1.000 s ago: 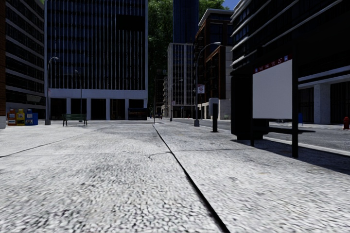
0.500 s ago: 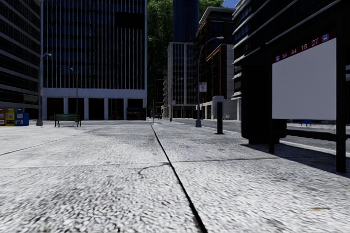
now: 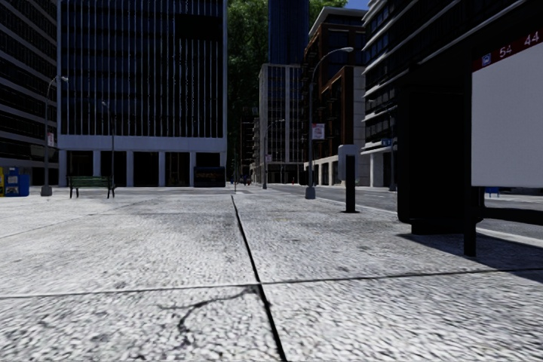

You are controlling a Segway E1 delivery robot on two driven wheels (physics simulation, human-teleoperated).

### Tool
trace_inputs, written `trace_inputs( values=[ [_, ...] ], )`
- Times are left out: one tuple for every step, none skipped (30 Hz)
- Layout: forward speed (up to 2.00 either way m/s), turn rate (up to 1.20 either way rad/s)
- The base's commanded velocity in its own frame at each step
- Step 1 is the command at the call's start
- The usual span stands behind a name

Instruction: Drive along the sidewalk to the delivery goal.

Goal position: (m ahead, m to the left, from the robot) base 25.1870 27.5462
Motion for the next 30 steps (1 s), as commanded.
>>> trace_inputs(
  values=[
    [2.00,0.00],
    [2.00,0.00],
    [2.00,0.00],
    [2.00,0.00],
    [2.00,0.00],
    [2.00,0.00],
    [2.00,0.00],
    [2.00,0.00],
    [2.00,0.00],
    [2.00,0.00],
    [2.00,0.00],
    [2.00,0.00],
    [2.00,0.00],
    [2.00,0.00],
    [2.00,0.00],
    [2.00,0.00],
    [2.00,0.00],
    [2.00,0.00],
    [2.00,0.00],
    [2.00,0.00],
    [2.00,0.00],
    [2.00,0.00],
    [2.00,0.00],
    [2.00,0.00],
    [2.00,0.00],
    [2.00,0.00],
    [2.00,0.00],
    [2.00,0.00],
    [2.00,0.00],
    [2.00,0.00]
  ],
)
